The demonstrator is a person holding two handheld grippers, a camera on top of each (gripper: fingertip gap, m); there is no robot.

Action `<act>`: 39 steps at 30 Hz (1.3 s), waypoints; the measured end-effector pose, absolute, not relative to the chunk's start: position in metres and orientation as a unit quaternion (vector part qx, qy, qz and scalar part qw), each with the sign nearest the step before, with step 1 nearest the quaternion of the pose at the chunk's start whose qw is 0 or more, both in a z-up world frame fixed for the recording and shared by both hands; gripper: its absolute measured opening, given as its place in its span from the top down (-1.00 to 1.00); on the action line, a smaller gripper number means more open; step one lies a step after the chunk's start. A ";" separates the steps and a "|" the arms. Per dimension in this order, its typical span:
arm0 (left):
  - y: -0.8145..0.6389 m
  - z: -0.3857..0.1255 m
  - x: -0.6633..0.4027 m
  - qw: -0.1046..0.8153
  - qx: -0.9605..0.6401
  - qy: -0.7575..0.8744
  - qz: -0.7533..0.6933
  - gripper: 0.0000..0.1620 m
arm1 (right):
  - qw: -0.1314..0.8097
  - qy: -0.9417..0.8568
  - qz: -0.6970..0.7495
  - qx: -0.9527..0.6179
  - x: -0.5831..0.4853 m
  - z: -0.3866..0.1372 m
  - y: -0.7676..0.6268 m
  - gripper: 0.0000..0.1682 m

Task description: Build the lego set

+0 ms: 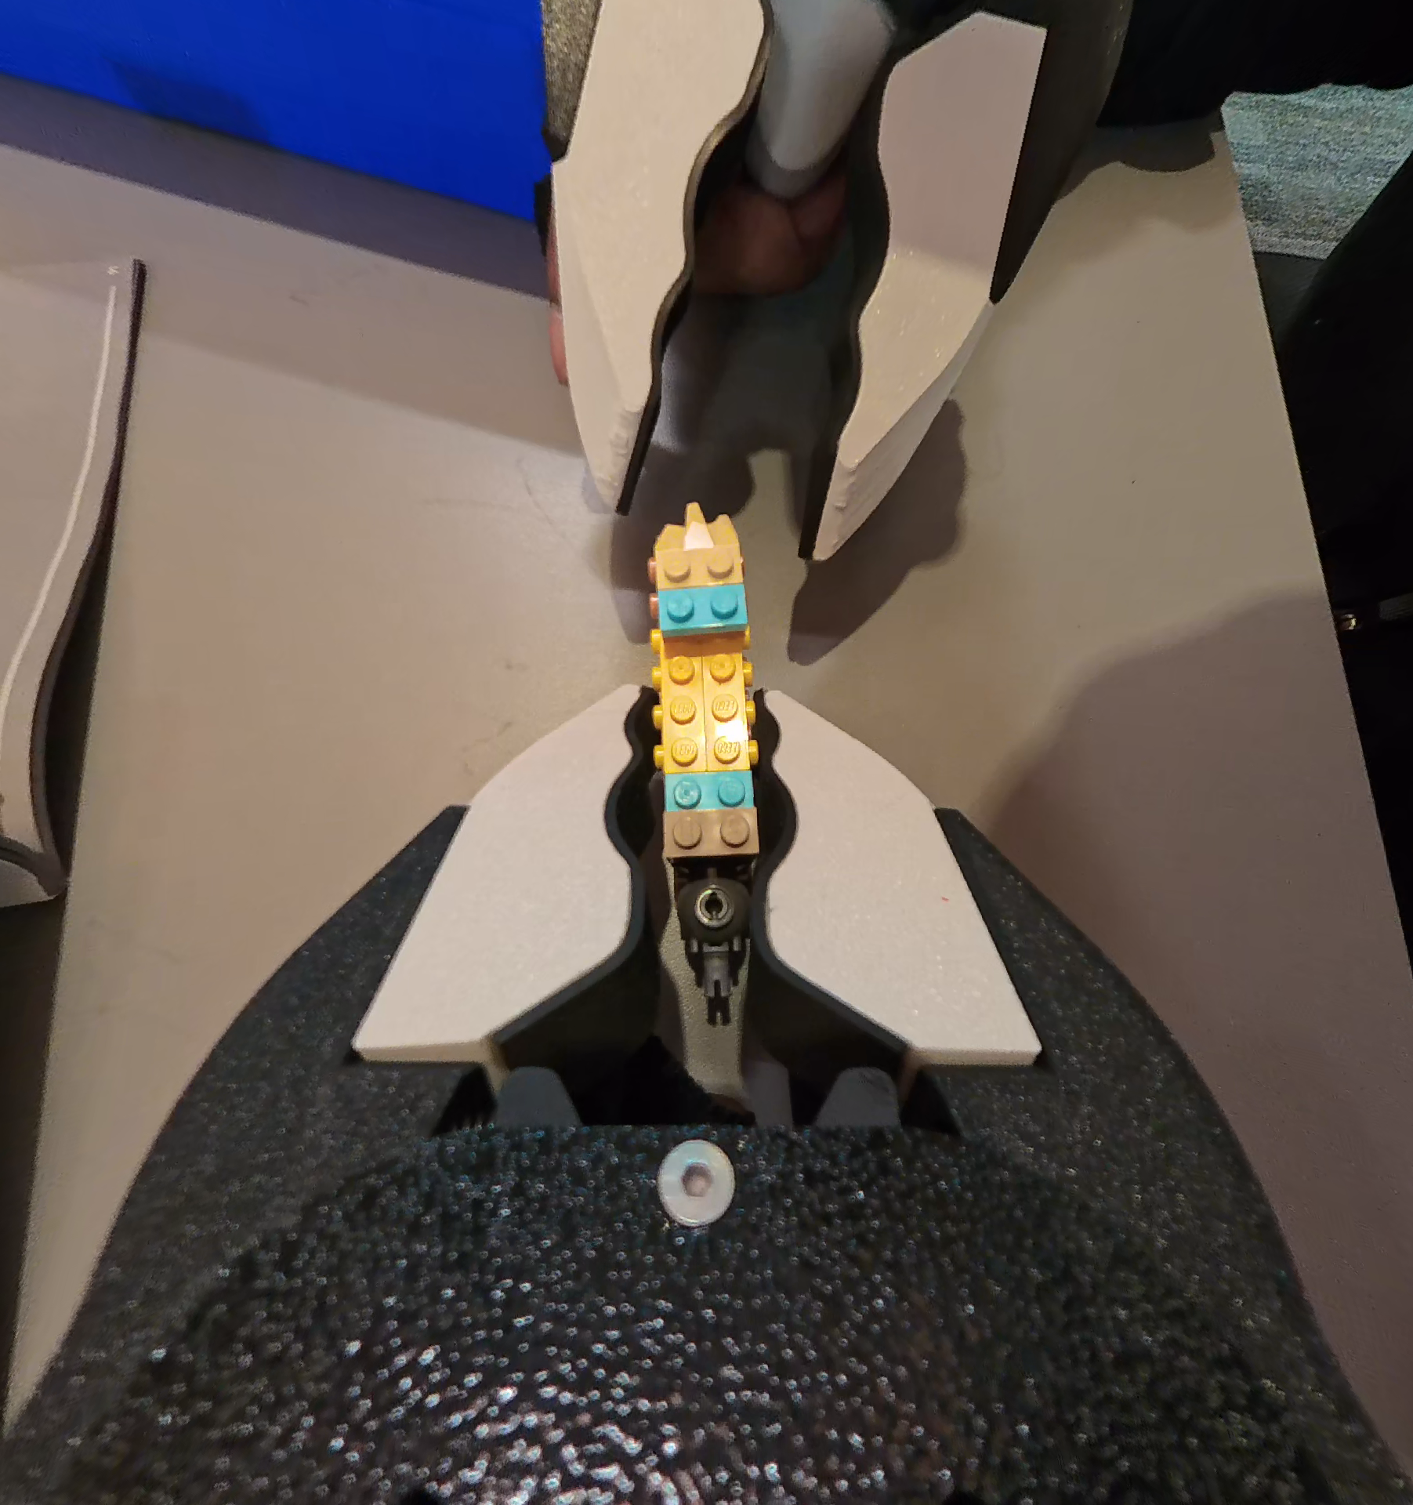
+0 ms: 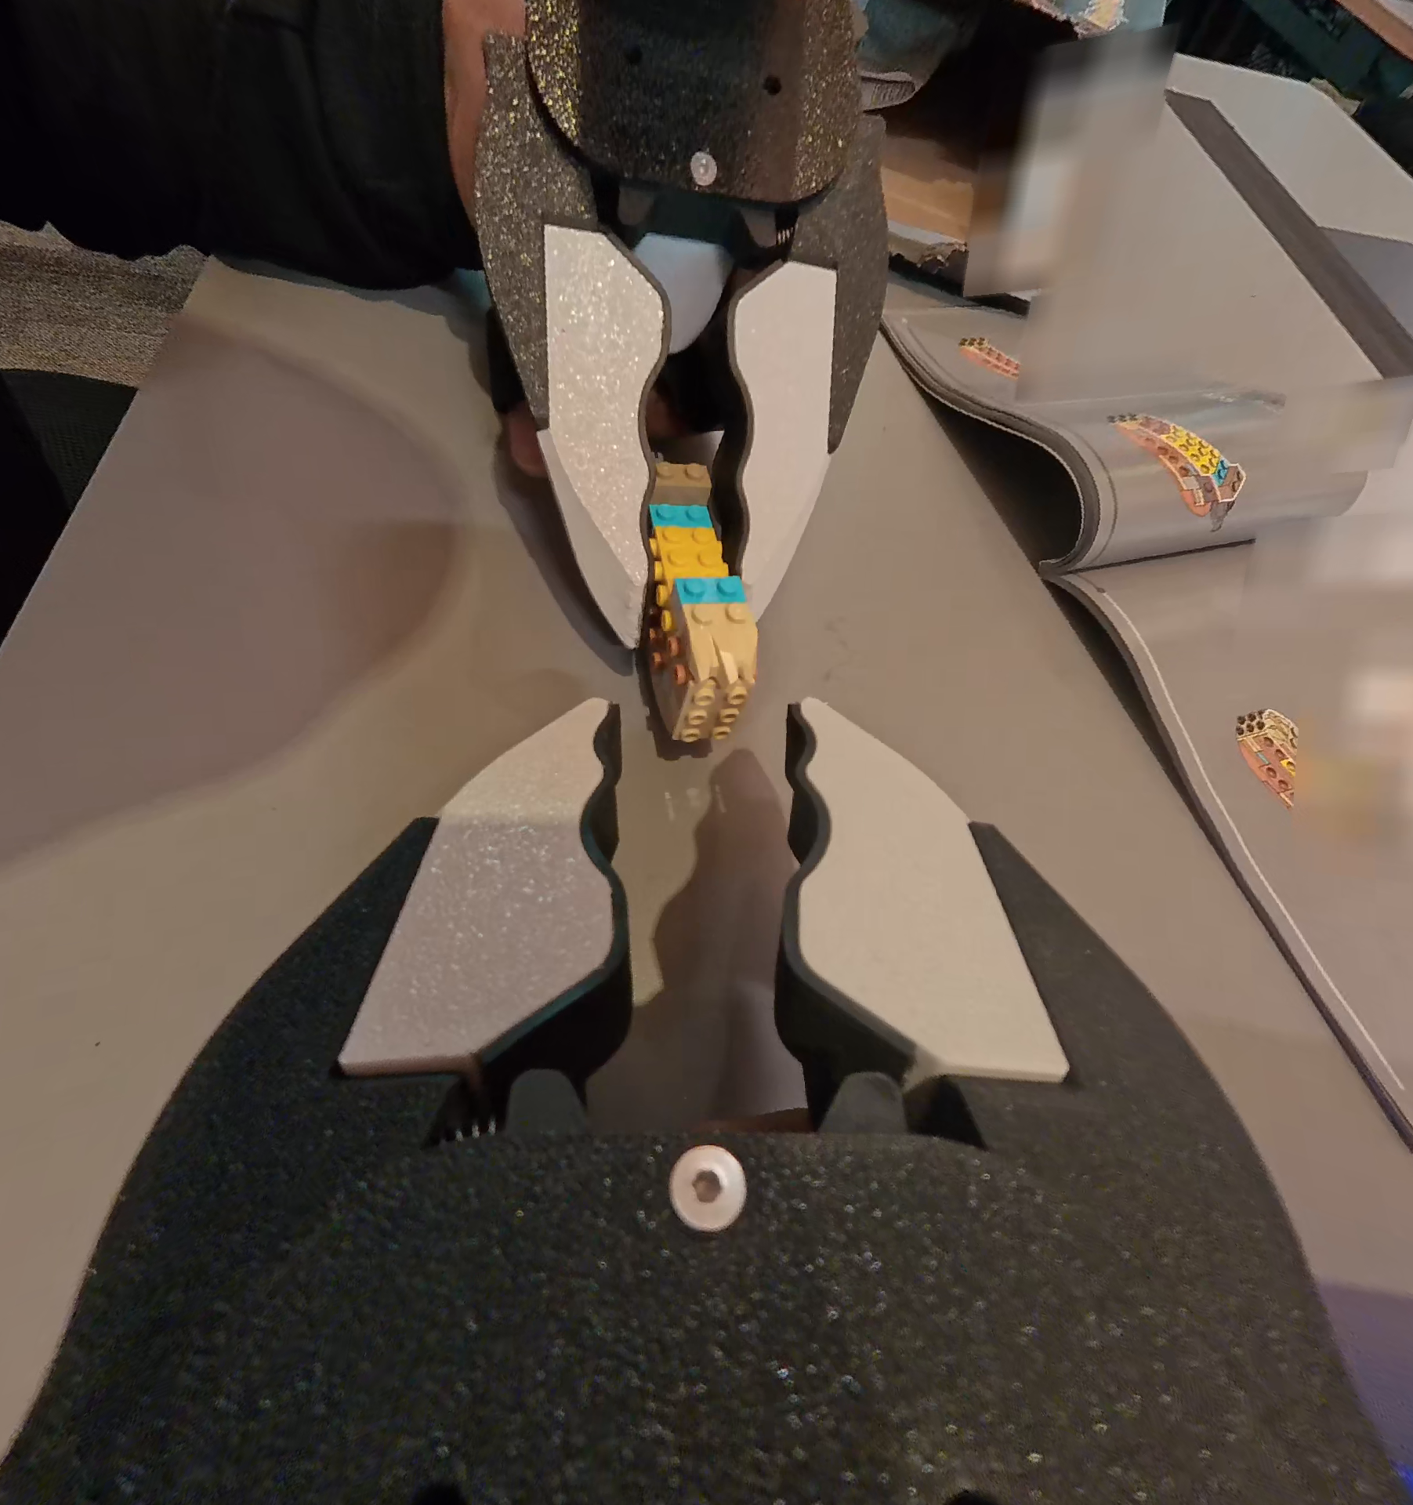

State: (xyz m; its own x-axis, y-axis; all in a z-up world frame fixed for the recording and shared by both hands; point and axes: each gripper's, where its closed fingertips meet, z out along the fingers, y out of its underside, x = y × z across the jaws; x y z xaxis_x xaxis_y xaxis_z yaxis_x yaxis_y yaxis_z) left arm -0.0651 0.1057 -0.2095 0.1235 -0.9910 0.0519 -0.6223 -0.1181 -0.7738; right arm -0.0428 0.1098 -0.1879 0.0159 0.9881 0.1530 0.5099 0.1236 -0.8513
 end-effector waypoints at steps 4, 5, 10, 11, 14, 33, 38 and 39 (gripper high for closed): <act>0.106 -0.209 -0.065 0.306 -0.684 0.590 -0.301 0.74 | 0.400 -0.634 0.299 -0.590 -0.043 -0.188 0.110 0.54; 0.106 -0.209 -0.065 0.306 -0.684 0.590 -0.301 0.74 | 0.400 -0.634 0.299 -0.590 -0.043 -0.188 0.110 0.55; 0.105 -0.209 -0.065 0.306 -0.684 0.590 -0.302 0.74 | 0.407 -0.638 0.292 -0.584 -0.044 -0.188 0.109 0.54; 0.105 -0.209 -0.065 0.305 -0.684 0.590 -0.302 0.74 | 0.411 -0.641 0.289 -0.579 -0.044 -0.187 0.108 0.54; 0.105 -0.211 -0.064 0.301 -0.685 0.589 -0.304 0.74 | 0.452 -0.666 0.240 -0.543 -0.044 -0.187 0.110 0.51; 0.101 -0.204 -0.066 0.286 -0.696 0.569 -0.333 0.75 | 0.552 -0.757 0.015 -0.350 -0.059 -0.189 0.108 0.32; 0.097 -0.202 -0.066 0.273 -0.697 0.562 -0.353 0.74 | 0.572 -0.753 0.001 -0.325 -0.062 -0.182 0.107 0.31; 0.096 -0.203 -0.066 0.270 -0.698 0.562 -0.353 0.74 | 0.573 -0.755 0.001 -0.320 -0.063 -0.182 0.105 0.31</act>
